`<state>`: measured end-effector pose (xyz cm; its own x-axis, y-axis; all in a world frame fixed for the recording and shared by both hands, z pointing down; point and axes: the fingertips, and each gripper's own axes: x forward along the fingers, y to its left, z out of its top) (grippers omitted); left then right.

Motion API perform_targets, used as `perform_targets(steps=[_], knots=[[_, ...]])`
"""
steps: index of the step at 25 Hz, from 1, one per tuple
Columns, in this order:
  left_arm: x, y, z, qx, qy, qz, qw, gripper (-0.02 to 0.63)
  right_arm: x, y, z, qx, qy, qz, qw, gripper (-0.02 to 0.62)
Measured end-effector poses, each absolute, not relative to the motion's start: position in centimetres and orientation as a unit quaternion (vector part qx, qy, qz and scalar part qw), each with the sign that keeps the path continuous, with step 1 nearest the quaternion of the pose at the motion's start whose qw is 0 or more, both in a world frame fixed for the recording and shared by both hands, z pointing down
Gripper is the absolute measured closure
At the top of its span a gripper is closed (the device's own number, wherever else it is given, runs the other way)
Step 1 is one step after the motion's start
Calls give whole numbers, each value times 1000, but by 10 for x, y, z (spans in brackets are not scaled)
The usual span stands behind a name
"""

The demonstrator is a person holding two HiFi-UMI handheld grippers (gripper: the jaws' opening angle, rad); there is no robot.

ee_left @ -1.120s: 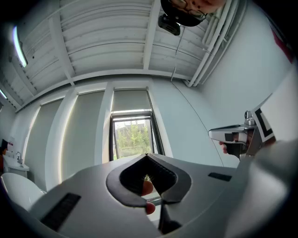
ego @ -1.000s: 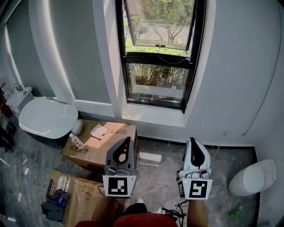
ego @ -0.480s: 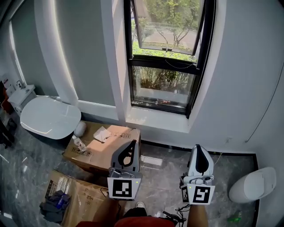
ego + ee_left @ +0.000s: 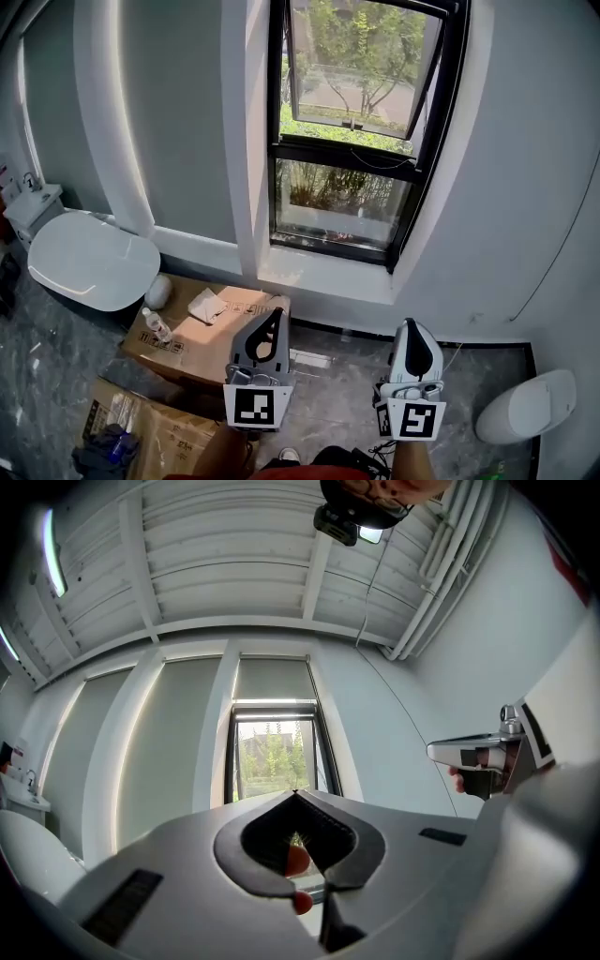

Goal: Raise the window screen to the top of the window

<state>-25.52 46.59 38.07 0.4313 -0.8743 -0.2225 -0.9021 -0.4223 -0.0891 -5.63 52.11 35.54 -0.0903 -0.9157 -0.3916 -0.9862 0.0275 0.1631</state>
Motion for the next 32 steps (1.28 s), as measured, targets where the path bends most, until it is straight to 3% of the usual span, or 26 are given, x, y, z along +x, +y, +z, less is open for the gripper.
perform_targets(steps=[14, 32], knots=[[-231, 385, 397, -843, 526, 63, 87, 601, -27, 439, 374, -677, 709, 179, 82, 586], [-101, 251, 383, -854, 509, 46, 100, 601, 98, 304, 374, -681, 708, 159, 102, 586]])
